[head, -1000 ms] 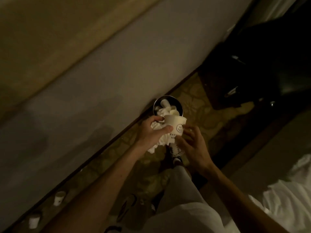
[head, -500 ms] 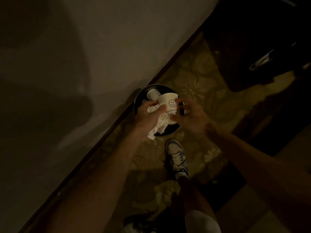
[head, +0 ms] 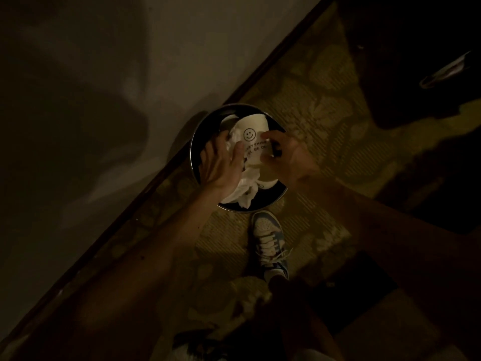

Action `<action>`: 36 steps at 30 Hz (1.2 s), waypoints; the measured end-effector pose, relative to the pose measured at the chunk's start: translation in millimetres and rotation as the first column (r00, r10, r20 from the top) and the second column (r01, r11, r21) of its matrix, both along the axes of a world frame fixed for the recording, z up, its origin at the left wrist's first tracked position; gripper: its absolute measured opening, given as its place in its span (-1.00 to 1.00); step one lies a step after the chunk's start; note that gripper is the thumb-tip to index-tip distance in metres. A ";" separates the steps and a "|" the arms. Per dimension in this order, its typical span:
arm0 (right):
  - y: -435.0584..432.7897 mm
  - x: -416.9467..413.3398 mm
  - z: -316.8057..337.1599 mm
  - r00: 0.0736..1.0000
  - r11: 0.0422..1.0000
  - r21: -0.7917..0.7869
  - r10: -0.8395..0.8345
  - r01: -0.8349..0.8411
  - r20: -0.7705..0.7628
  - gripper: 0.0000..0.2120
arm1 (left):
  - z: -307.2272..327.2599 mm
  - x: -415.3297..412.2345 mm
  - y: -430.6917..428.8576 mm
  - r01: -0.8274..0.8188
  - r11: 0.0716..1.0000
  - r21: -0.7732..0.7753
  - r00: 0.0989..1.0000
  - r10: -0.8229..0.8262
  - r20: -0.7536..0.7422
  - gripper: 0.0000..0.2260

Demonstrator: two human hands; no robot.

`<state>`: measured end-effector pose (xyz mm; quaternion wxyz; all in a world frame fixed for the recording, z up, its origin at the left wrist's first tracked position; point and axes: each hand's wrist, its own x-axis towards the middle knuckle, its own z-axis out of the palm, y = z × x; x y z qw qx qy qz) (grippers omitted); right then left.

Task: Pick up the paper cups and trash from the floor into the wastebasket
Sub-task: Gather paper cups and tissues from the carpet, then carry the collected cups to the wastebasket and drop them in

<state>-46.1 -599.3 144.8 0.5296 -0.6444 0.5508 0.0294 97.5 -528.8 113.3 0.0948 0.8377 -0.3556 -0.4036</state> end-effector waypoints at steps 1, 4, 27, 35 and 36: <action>-0.7 0.2 1.3 1.000 1.000 -0.015 0.010 -0.010 -0.015 -0.59 | 1.6 4.9 0.6 0.048 0.999 -0.002 0.999 -0.048 0.020 -0.48; -2.9 1.2 12.7 0.999 0.997 -0.067 0.023 -0.027 -0.049 -0.62 | 18.1 20.9 -1.6 0.228 0.972 -0.056 0.970 -0.222 0.096 -0.48; 298.2 84.4 348.1 0.701 0.655 -0.323 0.711 -0.684 -0.043 -0.71 | 465.9 122.4 337.8 0.592 0.801 0.090 0.703 -0.568 0.429 -0.64; 504.4 178.9 401.4 0.296 0.304 -0.190 0.953 -0.934 0.070 -0.62 | 540.8 115.6 631.5 -0.044 0.993 -0.107 0.904 0.085 0.419 -0.65; 529.7 189.4 405.6 0.240 0.248 -0.156 0.968 -0.956 0.069 -0.61 | 540.7 108.9 662.5 -0.168 0.980 -0.107 0.901 0.197 0.386 -0.66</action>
